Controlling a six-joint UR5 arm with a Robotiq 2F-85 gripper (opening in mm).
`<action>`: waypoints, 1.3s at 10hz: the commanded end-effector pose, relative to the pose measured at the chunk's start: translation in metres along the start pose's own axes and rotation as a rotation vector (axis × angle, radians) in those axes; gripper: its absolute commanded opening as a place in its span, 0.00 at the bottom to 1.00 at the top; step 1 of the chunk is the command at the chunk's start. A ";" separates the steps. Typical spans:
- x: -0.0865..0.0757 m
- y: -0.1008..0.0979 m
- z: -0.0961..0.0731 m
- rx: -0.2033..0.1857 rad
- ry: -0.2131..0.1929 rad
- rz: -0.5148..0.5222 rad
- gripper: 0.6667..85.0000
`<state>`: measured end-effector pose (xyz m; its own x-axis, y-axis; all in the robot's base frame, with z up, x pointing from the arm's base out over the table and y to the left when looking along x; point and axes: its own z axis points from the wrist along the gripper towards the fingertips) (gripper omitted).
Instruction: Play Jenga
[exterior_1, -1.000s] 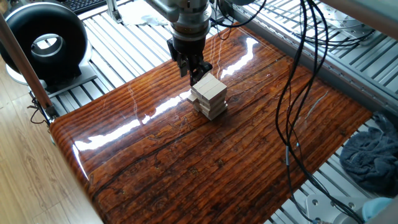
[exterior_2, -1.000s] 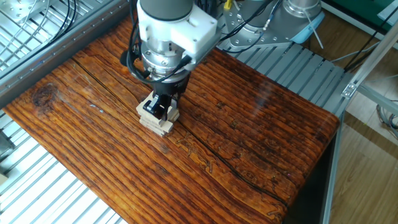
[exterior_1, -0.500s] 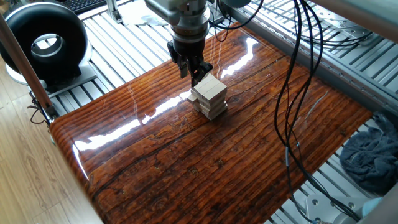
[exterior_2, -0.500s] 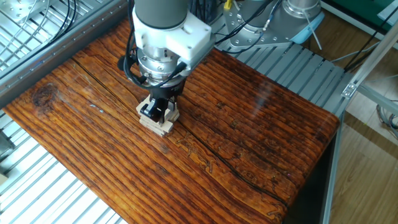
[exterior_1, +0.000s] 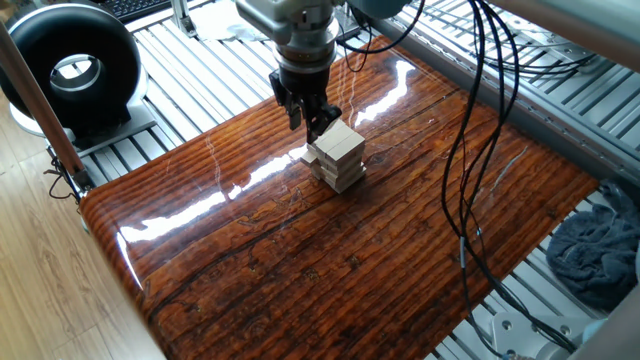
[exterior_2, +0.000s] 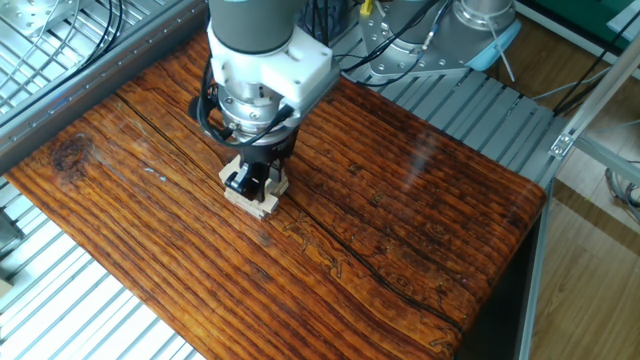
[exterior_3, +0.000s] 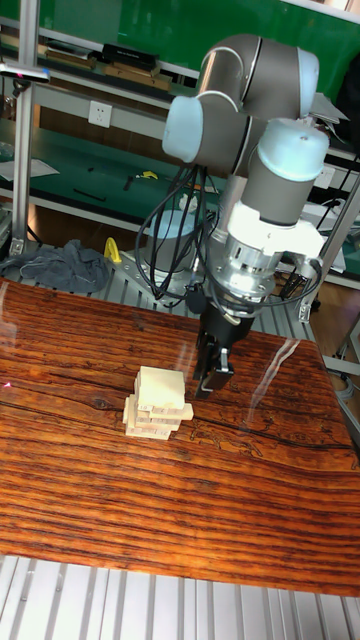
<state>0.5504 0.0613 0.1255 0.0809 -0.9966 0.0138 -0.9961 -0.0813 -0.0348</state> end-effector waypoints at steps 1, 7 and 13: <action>-0.004 -0.003 0.007 -0.010 -0.040 -0.001 0.48; -0.010 -0.005 0.019 -0.035 -0.089 0.082 0.48; -0.013 0.005 0.036 -0.048 -0.046 0.121 0.48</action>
<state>0.5495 0.0681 0.0973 -0.0166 -0.9992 -0.0370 -0.9998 0.0162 0.0104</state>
